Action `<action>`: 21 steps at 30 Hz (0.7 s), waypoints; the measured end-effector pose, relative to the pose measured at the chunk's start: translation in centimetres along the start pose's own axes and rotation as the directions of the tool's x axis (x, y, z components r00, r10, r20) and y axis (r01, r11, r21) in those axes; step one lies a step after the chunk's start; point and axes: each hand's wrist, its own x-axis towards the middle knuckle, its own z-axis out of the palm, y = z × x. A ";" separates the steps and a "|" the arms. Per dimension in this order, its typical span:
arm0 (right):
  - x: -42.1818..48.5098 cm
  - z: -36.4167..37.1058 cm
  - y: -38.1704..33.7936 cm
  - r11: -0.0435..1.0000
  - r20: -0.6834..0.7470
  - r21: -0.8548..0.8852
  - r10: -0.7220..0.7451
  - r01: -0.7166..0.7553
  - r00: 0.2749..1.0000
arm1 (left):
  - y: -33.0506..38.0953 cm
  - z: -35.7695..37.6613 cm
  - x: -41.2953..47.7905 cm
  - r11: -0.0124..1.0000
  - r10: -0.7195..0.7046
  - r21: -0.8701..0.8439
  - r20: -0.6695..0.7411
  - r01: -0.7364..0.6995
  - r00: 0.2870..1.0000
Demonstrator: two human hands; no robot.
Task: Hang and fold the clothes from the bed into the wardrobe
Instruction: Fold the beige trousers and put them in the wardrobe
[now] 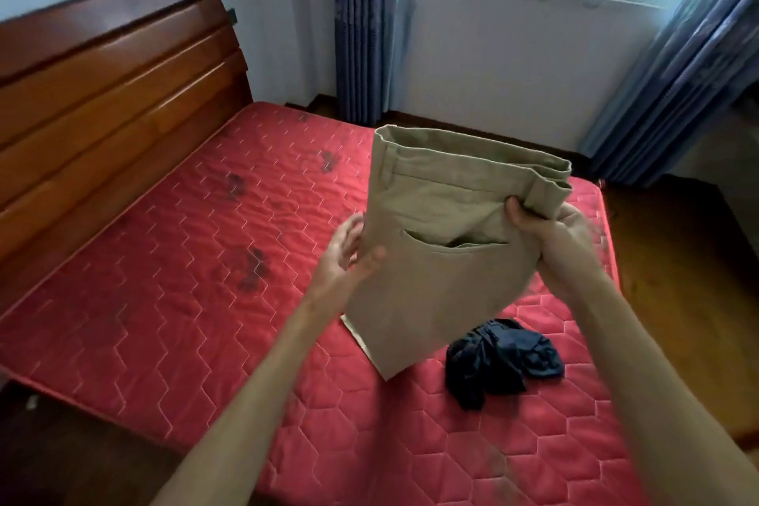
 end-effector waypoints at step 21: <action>9.3 2.5 -1.7 0.581 0.178 -0.793 -0.065 0.182 0.982 | 10.2 -2.6 8.1 0.941 0.145 0.328 -0.177 -0.080 0.974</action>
